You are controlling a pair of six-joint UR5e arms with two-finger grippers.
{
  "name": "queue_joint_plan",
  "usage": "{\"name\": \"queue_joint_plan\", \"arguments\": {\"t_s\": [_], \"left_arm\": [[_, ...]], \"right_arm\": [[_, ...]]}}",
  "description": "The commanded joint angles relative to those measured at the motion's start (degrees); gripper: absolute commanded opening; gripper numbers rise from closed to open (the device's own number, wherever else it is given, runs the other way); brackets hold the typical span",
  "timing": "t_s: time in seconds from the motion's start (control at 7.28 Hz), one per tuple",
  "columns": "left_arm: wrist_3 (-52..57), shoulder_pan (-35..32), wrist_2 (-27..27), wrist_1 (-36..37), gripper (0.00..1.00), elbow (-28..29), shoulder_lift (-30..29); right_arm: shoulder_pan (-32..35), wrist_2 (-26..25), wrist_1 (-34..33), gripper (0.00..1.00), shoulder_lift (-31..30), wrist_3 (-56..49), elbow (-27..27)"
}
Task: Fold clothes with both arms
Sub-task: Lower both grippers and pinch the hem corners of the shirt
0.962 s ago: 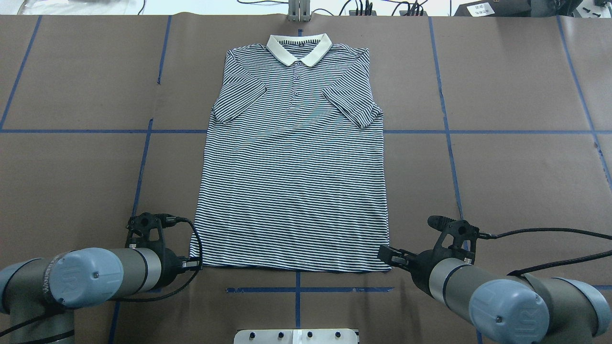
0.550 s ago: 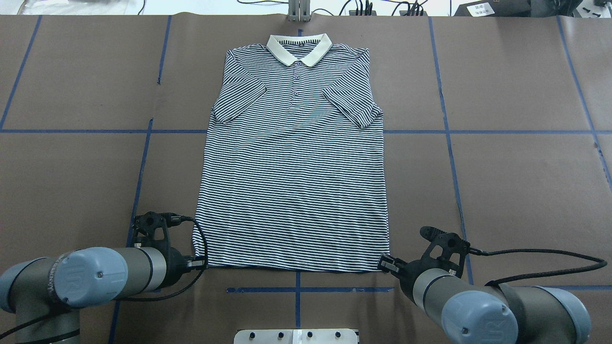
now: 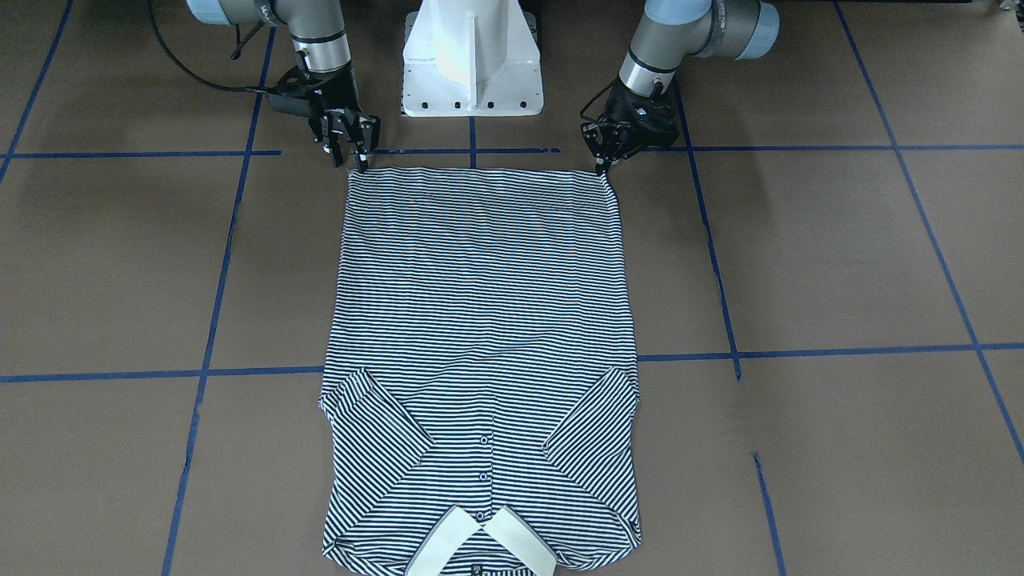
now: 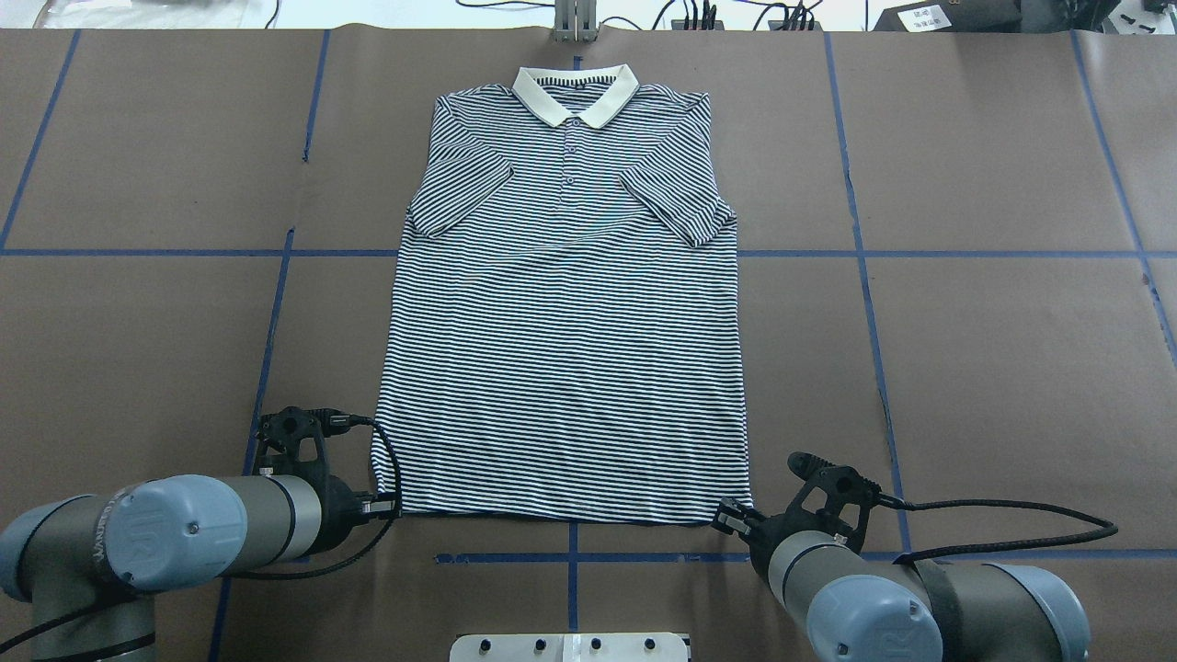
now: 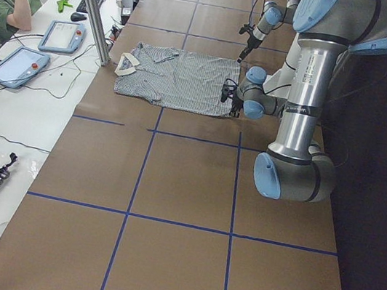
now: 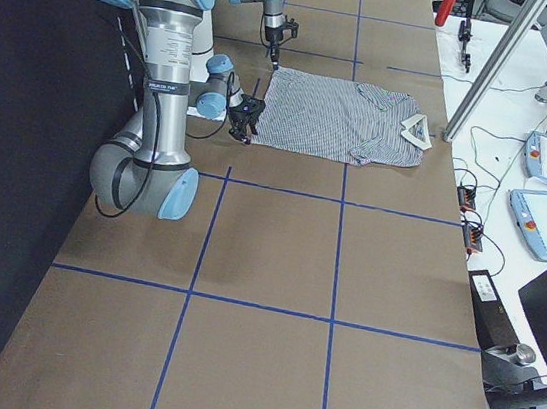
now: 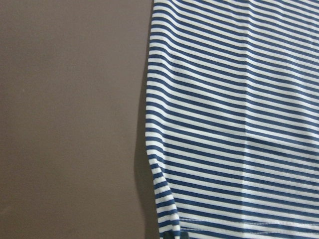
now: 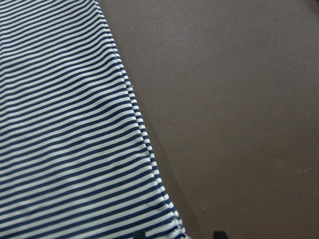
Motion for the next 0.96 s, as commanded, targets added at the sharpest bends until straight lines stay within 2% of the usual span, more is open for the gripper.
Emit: {"name": "queue_joint_plan", "arguments": {"t_s": [0.0, 0.82], "left_arm": [[0.0, -0.01, 0.0, -0.02, 0.0, 0.06, 0.1], [0.0, -0.01, 0.0, -0.1, 0.0, -0.03, 0.1]], "right_arm": [[-0.14, -0.1, -0.44, 0.43, 0.72, 0.07, -0.14], [0.56, -0.19, -0.44, 0.42, 1.34, -0.63, -0.76]]}}
